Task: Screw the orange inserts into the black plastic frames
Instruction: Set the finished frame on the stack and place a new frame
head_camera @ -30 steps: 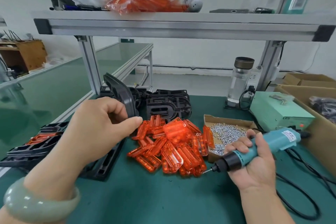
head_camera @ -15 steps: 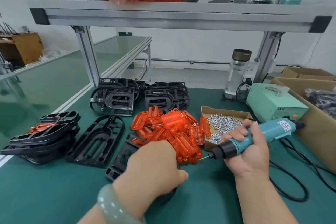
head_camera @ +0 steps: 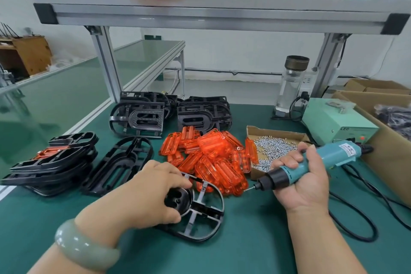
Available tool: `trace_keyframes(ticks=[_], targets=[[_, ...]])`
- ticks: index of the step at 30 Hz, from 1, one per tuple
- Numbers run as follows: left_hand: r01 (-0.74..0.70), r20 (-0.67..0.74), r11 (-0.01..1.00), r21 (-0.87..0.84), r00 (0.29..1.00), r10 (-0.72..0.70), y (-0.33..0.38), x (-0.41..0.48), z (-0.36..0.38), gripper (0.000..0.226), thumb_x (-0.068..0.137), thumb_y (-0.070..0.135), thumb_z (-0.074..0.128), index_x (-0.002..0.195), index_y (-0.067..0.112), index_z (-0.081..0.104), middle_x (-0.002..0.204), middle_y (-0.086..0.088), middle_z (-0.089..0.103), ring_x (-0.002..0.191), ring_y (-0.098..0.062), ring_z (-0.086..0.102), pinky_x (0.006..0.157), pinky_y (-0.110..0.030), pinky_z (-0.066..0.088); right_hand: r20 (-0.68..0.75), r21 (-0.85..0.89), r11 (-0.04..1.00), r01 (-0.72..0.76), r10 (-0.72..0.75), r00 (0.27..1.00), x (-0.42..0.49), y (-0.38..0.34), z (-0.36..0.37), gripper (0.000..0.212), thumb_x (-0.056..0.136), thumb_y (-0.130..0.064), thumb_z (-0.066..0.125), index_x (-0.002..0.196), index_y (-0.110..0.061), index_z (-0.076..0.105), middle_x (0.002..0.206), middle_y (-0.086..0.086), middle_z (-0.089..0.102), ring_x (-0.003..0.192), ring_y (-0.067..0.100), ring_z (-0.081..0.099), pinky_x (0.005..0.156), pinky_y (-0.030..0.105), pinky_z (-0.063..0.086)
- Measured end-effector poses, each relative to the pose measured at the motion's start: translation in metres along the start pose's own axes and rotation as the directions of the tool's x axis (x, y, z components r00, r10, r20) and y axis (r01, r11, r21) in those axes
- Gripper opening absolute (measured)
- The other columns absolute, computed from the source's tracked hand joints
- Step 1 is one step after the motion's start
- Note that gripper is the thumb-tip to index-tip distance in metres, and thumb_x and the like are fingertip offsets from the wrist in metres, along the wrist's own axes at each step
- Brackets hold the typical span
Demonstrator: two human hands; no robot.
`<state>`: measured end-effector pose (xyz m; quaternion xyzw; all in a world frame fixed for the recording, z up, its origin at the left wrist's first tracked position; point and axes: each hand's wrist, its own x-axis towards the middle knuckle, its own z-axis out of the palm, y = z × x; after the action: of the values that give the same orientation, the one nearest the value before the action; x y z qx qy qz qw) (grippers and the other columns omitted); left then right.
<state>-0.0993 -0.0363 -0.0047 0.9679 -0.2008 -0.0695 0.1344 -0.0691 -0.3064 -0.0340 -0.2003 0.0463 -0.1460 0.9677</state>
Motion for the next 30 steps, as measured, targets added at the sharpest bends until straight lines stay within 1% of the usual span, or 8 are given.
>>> trace_keyframes(ticks=[4,8,10,13,17,22,27,30], targets=[[-0.049,-0.098,0.999,-0.010,0.994,0.048,0.000,0.002,0.014,0.066,0.071,0.047,0.073,0.130,0.050,0.044,0.116,0.022,0.031,0.115,-0.002,0.024,0.101,-0.018,0.028,0.001,0.005,1.000,-0.008,0.008,1.000,-0.001,0.000,0.000,0.011,0.081,-0.033,0.059,0.082,-0.023,0.054,0.059,-0.012,0.043,0.044,0.001,0.042,0.052,0.016,0.042],[-0.044,-0.105,0.990,0.131,0.993,0.058,-0.004,0.002,0.021,0.080,0.069,0.051,0.066,0.139,0.050,0.027,0.128,0.023,0.028,0.123,-0.006,0.017,0.109,-0.022,0.016,-0.001,0.010,1.000,-0.013,0.013,1.000,0.000,-0.001,-0.001,0.014,0.092,-0.033,0.053,0.082,-0.023,0.054,0.059,-0.013,0.043,0.044,0.001,0.042,0.053,0.015,0.043],[-0.030,-0.096,0.982,0.186,0.994,0.049,-0.003,0.002,0.019,0.080,0.069,0.055,0.065,0.140,0.048,0.029,0.130,0.021,0.031,0.124,-0.009,0.016,0.109,-0.022,0.012,-0.009,0.012,1.000,-0.017,0.017,1.000,0.000,-0.001,-0.002,0.017,0.095,-0.033,0.050,0.082,-0.023,0.054,0.060,-0.012,0.043,0.045,0.001,0.042,0.053,0.016,0.043],[-0.025,-0.126,0.981,0.195,0.991,0.051,0.005,-0.002,0.014,0.083,0.063,0.067,0.060,0.139,0.046,0.034,0.117,0.021,0.035,0.115,-0.009,0.019,0.104,-0.019,0.013,0.001,0.023,1.000,-0.009,0.009,1.000,0.001,-0.002,-0.002,0.013,0.090,-0.033,0.055,0.082,-0.023,0.054,0.060,-0.012,0.043,0.045,0.001,0.043,0.053,0.016,0.043],[-0.049,-0.142,0.981,0.186,0.987,0.076,0.027,-0.011,0.015,0.088,0.054,0.077,0.043,0.136,0.046,0.036,0.105,0.021,0.038,0.105,-0.010,0.026,0.105,-0.024,0.019,0.019,0.040,0.999,0.012,-0.013,1.000,0.003,-0.006,-0.002,0.011,0.081,-0.033,0.058,0.081,-0.023,0.053,0.059,-0.012,0.043,0.045,0.001,0.043,0.053,0.017,0.042],[-0.004,-0.064,0.987,0.163,0.998,0.015,0.050,-0.007,0.026,0.083,0.062,0.073,0.053,0.136,0.038,0.040,0.114,0.014,0.049,0.110,-0.013,0.036,0.103,-0.027,0.028,0.032,0.038,0.999,0.034,-0.036,0.999,0.003,-0.009,-0.004,0.012,0.079,-0.033,0.059,0.082,-0.023,0.052,0.059,-0.012,0.044,0.046,0.001,0.043,0.054,0.017,0.041],[0.004,-0.076,0.988,0.157,0.997,0.008,0.059,-0.001,0.033,0.080,0.067,0.070,0.056,0.137,0.035,0.040,0.119,0.011,0.048,0.111,-0.016,0.035,0.102,-0.028,0.031,0.023,0.043,0.998,0.041,-0.042,0.999,0.003,-0.009,-0.004,0.012,0.079,-0.033,0.059,0.083,-0.023,0.053,0.058,-0.012,0.044,0.045,0.001,0.043,0.054,0.017,0.041],[-0.015,-0.066,0.995,0.095,0.998,0.022,0.061,0.002,0.036,0.079,0.069,0.067,0.057,0.138,0.035,0.038,0.122,0.012,0.046,0.112,-0.014,0.033,0.101,-0.027,0.034,0.019,0.055,0.998,0.034,-0.035,0.999,0.002,-0.007,-0.003,0.013,0.079,-0.033,0.060,0.083,-0.023,0.053,0.059,-0.012,0.045,0.045,0.001,0.044,0.054,0.016,0.042]])
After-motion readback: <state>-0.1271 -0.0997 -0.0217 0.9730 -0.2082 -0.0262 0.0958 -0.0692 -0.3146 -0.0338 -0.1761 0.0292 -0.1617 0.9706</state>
